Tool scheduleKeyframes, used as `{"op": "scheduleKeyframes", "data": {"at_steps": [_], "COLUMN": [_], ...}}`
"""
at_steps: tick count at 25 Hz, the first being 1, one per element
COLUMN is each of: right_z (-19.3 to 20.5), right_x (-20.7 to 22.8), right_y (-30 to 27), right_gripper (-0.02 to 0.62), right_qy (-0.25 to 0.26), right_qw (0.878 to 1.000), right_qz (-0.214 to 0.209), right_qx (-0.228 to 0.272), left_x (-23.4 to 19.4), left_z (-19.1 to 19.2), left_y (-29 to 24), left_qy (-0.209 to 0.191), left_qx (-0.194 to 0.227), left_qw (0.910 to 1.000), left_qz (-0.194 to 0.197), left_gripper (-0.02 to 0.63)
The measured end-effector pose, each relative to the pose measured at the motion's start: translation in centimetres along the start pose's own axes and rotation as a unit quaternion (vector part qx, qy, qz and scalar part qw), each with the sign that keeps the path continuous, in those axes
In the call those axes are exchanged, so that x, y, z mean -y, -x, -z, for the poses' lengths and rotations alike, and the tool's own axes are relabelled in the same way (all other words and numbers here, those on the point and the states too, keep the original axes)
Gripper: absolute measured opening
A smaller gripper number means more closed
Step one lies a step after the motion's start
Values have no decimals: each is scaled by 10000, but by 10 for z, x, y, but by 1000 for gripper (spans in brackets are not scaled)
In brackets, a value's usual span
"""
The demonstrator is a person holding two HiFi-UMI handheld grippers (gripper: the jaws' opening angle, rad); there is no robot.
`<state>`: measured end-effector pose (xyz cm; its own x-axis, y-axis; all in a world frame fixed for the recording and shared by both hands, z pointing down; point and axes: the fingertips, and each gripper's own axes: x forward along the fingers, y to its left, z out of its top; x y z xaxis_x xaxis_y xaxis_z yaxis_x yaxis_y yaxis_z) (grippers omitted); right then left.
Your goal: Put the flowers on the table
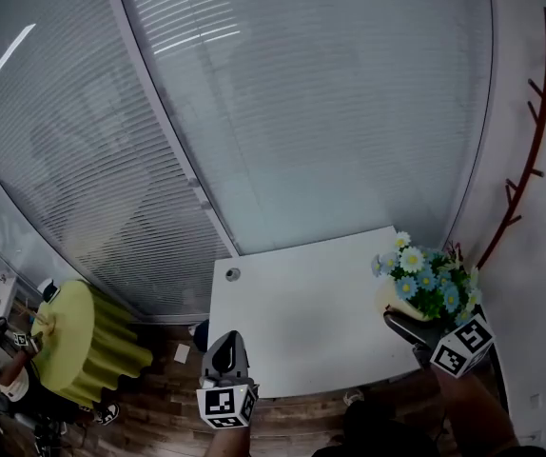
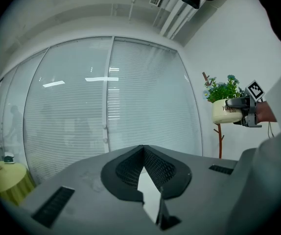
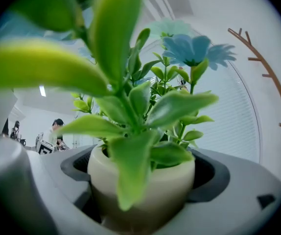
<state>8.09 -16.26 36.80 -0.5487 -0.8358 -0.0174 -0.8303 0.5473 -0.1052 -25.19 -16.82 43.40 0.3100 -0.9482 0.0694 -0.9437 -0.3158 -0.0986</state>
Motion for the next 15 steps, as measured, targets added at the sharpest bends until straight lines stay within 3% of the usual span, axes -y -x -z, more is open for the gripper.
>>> {"op": "scheduleKeyframes", "data": {"at_steps": [15], "right_z": [44], "right_x": [59], "right_y": [-107], "right_gripper": [543], "right_qy": [-74], "right_qw": [9982], "right_qz": [-475], "right_qx": [-356], "left_x": [-27], "left_z": [14], "left_y": [-96], "left_qy": [-188], "left_qx": [-381], "left_qw": [9989], "left_qz": [-217], "left_gripper": [5]}}
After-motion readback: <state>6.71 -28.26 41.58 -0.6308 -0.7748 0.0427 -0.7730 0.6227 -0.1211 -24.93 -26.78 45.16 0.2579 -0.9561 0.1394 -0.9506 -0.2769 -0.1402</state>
